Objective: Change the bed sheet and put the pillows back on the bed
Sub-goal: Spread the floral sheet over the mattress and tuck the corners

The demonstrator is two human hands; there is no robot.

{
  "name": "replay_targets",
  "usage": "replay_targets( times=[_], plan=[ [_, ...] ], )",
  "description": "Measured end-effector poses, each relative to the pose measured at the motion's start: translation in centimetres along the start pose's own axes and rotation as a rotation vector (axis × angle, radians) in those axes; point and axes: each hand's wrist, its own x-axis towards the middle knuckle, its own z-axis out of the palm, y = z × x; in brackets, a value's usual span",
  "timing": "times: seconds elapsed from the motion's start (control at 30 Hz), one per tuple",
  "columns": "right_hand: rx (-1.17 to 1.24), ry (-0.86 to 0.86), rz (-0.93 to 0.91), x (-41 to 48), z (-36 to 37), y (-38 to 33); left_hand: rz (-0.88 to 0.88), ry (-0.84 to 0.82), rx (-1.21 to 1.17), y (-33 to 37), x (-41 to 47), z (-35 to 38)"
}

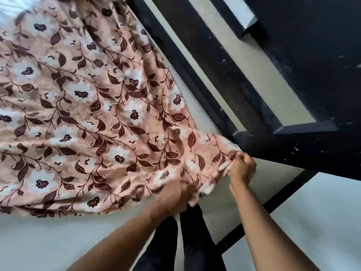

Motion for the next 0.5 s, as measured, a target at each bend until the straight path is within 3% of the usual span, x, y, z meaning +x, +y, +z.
replay_targets(
  times=[0.1,0.23,0.37,0.5],
  plan=[
    [-0.138,0.138,0.119,0.7,-2.0,2.8,-0.012,-0.18,-0.122,3.5,1.4,4.0],
    [-0.119,0.261,0.213,1.3,-2.9,4.6,-0.01,-0.114,0.007,3.7,3.4,6.0],
    [-0.072,0.123,0.259,0.9,-1.1,4.1,-0.098,-0.202,-0.013,1.7,2.8,6.3],
    [-0.113,-0.008,0.257,-1.8,0.6,2.8,-0.193,-0.078,-0.052,-1.3,-0.4,4.0]
  ],
)
